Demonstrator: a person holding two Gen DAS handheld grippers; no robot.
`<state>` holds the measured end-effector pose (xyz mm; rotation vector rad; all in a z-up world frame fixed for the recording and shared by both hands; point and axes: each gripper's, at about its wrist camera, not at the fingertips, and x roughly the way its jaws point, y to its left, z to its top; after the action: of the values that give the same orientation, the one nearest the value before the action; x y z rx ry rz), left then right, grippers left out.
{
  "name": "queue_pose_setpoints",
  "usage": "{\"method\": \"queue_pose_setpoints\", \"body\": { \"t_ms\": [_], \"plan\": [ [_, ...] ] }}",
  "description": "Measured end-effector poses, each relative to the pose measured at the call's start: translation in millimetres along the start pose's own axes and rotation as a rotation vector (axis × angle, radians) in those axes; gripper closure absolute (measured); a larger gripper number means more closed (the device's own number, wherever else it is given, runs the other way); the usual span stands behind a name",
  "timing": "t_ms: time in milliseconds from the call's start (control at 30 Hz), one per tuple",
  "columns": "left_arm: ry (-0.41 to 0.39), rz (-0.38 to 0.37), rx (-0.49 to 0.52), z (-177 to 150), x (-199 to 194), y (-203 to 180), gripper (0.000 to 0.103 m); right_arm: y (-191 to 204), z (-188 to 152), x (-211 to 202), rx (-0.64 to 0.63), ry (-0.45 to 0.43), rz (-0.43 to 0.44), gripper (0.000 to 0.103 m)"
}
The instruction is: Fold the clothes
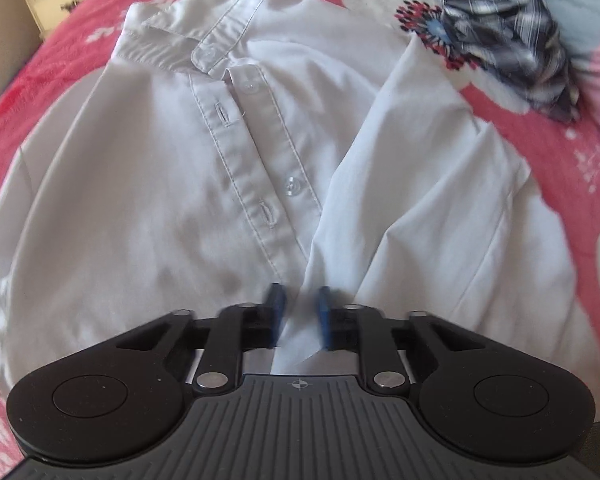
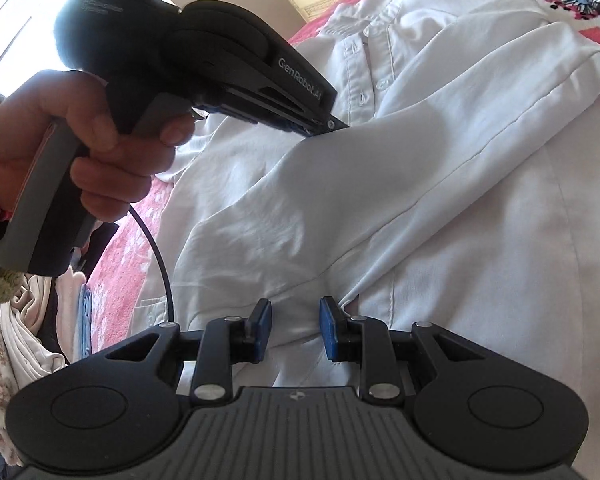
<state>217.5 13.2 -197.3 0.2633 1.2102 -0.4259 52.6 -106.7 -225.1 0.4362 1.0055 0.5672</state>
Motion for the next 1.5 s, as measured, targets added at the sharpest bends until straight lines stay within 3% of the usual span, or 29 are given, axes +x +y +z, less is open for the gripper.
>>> {"method": "queue_pose_setpoints", "body": {
  "t_ms": [133,267,333,467,533,600,800,900,933,967,1000,1233,1433,1500],
  "plan": [
    [-0.084,0.100,0.040,-1,-13,-7,0.103,-1,-1,-3,0.001,0.003,-0.001,0.076],
    [-0.126,0.181,-0.032,13,-21,10,0.103,-1,0,-3,0.004,0.007,0.003,0.076],
    [-0.174,0.230,-0.014,24,-28,12,0.103,-2,1,-3,0.010,0.009,0.007,0.076],
    [-0.247,0.194,0.004,57,-36,-3,0.100,-6,3,-4,0.036,0.011,0.022,0.076],
    [-0.267,0.150,0.060,75,-33,-20,0.076,-11,4,-8,0.044,0.012,0.030,0.076],
    [-0.275,0.127,0.144,91,-22,-45,0.064,-11,3,-10,0.040,0.012,0.030,0.076],
    [-0.243,0.126,0.383,137,27,-119,0.063,-12,4,-11,0.026,0.013,0.033,0.076],
    [-0.195,0.110,0.378,152,48,-127,0.065,-14,4,-10,0.032,0.015,0.044,0.076],
    [-0.179,0.087,0.353,157,53,-124,0.085,-15,4,-10,0.033,0.015,0.047,0.076],
    [-0.171,0.060,0.306,161,55,-119,0.098,-16,4,-10,0.034,0.016,0.049,0.076],
    [-0.165,0.033,0.255,165,56,-113,0.103,-16,5,-9,0.035,0.016,0.051,0.076],
    [-0.316,-0.219,-0.262,157,37,-32,0.103,-15,5,-6,0.029,0.016,0.056,0.076],
    [-0.379,-0.325,-0.520,137,49,5,0.103,-26,9,-13,0.092,-0.007,0.090,0.077],
    [-0.378,-0.341,-0.554,136,53,8,0.103,-47,17,-34,0.187,-0.091,0.142,0.073]
  ]
}}
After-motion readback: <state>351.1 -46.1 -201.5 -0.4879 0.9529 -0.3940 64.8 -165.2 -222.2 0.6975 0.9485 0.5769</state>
